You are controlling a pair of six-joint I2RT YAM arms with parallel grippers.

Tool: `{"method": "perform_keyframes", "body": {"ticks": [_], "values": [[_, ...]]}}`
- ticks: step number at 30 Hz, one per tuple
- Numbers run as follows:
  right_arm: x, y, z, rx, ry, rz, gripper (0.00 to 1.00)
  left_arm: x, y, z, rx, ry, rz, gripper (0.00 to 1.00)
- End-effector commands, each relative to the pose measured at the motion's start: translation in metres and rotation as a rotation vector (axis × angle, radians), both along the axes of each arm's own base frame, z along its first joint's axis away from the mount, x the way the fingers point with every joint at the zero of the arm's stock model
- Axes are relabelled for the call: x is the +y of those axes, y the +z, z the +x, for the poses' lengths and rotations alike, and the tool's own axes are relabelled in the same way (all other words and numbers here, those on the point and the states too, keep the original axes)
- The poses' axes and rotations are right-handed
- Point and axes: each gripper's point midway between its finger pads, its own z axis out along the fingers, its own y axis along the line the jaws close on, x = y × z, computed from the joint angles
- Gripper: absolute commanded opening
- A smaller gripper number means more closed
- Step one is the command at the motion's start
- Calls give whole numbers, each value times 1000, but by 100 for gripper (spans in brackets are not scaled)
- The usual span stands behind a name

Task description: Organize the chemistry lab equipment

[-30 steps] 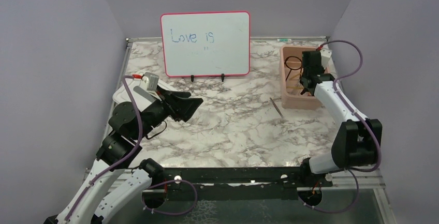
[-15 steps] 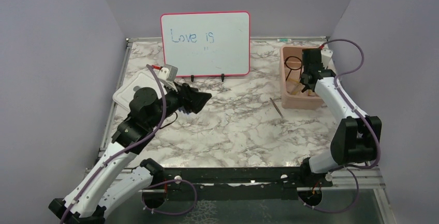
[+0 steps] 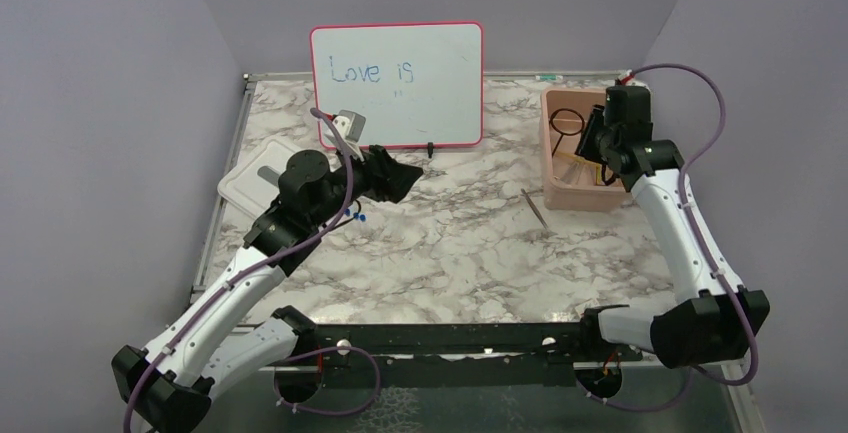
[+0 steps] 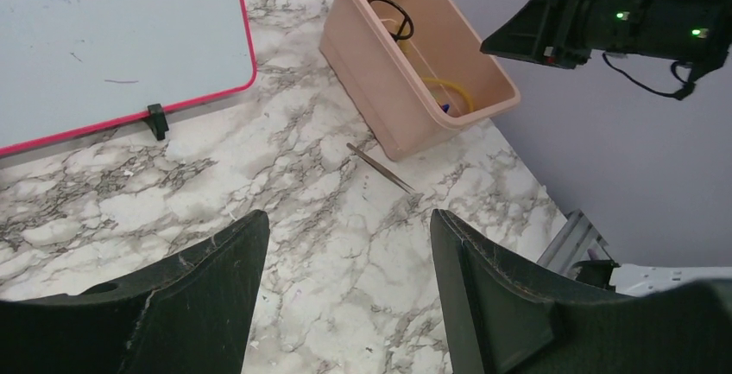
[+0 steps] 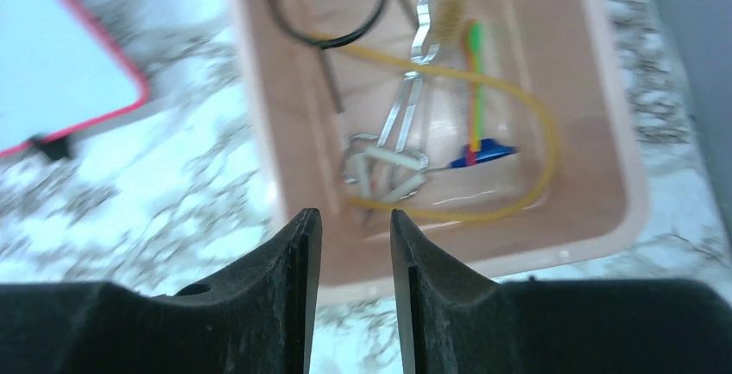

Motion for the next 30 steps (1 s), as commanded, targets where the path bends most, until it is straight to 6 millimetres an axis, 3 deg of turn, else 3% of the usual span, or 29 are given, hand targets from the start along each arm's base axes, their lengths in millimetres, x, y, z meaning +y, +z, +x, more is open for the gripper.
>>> {"method": "perform_keyframes", "body": {"ticks": [1,4,7,13,17,25,30], "values": [[65,20,-17,-42,267,120,39,-3,7,10,-65,7,-6,72],[102,8,-28,-20,377,107,38,-4,12,12,-99,4,-17,72],[124,-10,-36,17,418,69,38,-5,16,9,-143,-13,-17,72],[144,-56,-42,117,418,-78,38,7,18,15,-219,51,-5,72],[139,-85,-42,194,380,-241,39,17,14,20,-235,109,9,72],[92,-124,-30,343,181,-589,45,22,-1,25,-222,138,56,72],[90,-145,-28,405,190,-630,49,21,-7,28,-213,141,70,72]]}}
